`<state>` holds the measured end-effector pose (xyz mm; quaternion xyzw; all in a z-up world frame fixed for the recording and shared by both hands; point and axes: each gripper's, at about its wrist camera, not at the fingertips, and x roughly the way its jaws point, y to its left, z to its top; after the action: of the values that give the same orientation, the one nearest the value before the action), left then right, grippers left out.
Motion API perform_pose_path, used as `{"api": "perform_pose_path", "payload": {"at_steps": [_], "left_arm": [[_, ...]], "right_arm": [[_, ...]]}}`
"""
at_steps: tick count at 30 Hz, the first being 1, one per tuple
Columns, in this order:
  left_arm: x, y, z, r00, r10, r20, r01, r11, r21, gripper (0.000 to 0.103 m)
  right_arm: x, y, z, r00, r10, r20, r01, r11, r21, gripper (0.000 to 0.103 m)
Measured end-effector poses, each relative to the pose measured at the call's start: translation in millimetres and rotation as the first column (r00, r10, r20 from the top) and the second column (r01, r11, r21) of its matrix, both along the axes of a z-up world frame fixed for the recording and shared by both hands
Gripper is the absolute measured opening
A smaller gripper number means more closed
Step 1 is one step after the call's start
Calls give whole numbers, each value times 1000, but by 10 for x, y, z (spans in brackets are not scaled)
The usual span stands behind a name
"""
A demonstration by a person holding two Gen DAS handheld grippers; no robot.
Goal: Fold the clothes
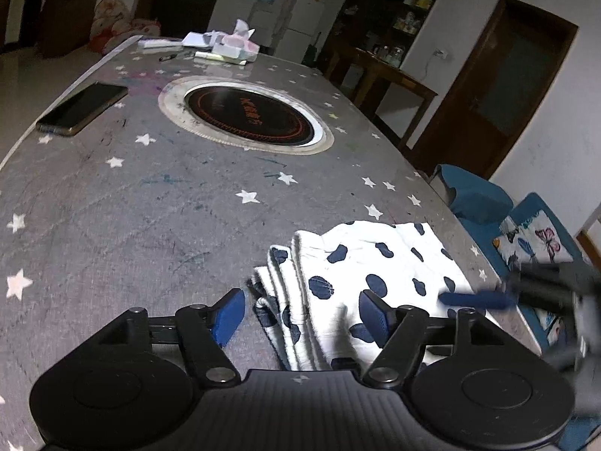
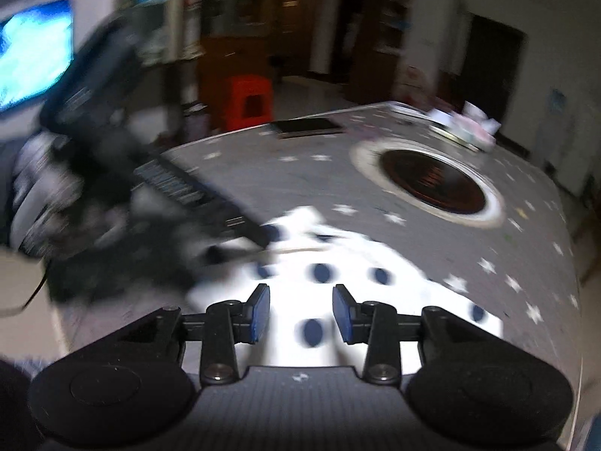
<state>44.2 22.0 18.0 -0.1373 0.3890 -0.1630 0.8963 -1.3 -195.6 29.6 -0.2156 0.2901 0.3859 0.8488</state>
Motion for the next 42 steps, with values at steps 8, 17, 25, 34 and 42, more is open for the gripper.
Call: {"api": "perform_pose_path", "payload": {"at_steps": [8,17,25,34,42], "left_arm": [[-42,84,8,997,58,-50,-62,994,-95,80],[-90,145,-94,984,96,-147,-129,962,-239,82],[-122,198,-186,964,125,-235,-205,912,-356,84],[-136,233,-323,928,139,-345,-304,818,-488,86],[9,171,-469,913,131,-385,-333,785,-522,72]], "right_arm": [[-322,455,-275,977,192,95,-170,965,-202,43],[-373,690,-486,956,230,183,-167,937,-308,35],[-315,571,-305,965,170,198,-128,970,-208,22],[-231,448,-131,972,108,211,-85,990,-112,20],[-265,409,-137,974,102,204,-86,993,-85,20]]}}
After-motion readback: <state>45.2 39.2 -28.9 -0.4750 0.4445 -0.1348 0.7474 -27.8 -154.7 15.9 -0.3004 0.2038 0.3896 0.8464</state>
